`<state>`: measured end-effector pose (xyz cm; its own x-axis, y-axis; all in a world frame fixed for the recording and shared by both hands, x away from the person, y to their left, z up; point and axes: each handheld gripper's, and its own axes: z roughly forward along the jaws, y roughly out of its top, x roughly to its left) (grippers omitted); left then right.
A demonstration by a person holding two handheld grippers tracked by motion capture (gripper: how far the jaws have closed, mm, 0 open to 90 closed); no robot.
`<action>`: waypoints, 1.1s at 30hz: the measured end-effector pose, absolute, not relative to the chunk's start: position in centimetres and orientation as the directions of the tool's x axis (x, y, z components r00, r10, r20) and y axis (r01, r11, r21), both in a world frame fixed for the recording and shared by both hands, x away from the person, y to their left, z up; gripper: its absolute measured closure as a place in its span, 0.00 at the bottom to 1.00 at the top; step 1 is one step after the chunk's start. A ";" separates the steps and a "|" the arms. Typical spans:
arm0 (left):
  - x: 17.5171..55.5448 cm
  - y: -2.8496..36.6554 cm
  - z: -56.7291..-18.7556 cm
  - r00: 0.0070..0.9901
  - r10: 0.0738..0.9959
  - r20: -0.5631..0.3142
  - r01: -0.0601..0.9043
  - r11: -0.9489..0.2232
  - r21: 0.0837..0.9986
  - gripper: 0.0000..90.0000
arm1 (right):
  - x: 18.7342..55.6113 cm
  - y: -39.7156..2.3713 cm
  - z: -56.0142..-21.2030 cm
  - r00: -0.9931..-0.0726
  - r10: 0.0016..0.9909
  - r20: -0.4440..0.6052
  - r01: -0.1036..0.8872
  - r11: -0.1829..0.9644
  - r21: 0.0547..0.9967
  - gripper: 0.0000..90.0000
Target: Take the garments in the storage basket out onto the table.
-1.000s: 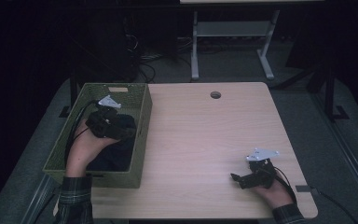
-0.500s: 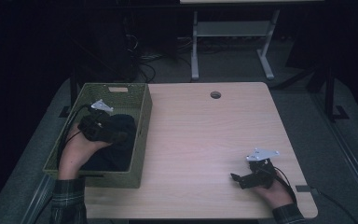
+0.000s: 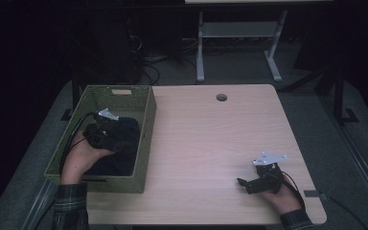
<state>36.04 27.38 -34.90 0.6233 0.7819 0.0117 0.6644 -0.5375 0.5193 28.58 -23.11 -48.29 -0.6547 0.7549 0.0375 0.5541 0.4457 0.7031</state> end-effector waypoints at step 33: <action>37.8 26.7 -39.1 0.661 0.750 0.026 0.686 -0.617 0.385 0.15 | 28.6 -23.1 -48.3 -0.654 0.755 0.038 0.555 0.445 0.703 0.02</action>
<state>37.79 26.68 -39.07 0.6607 0.7502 0.0263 0.6857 -0.6175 0.3853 28.57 -23.10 -48.29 -0.6543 0.7553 0.0383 0.5549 0.4451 0.7028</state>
